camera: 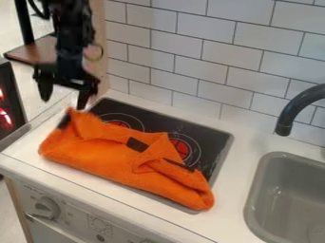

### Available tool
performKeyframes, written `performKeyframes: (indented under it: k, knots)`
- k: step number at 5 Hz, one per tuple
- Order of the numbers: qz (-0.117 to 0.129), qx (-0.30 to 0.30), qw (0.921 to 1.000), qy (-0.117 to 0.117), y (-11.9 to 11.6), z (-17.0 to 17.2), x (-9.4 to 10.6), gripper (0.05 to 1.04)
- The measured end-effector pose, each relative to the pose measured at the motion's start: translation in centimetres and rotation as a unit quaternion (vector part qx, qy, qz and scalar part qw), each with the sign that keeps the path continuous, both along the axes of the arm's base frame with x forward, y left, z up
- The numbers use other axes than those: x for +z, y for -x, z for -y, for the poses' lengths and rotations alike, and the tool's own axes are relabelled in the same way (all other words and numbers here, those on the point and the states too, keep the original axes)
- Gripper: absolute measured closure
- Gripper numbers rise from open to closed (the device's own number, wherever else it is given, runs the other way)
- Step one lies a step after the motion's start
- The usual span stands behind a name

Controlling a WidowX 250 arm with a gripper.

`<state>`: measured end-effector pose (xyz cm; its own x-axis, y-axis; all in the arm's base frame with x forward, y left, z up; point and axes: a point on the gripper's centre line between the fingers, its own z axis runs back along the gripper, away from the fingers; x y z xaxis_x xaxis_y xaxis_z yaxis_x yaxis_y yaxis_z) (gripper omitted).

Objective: Unfold the cloth from the right to the left

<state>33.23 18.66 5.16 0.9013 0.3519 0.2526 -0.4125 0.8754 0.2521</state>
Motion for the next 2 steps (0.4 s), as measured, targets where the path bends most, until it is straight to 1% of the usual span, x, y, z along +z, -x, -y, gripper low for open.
performKeyframes:
  k: [1,2]
  knots:
    - [0.035,0.004,0.9994,-0.002,0.26,0.01,2.78,0.085]
    - [0.044,-0.001,0.999,-0.01,1.07,0.1,3.29,0.085]
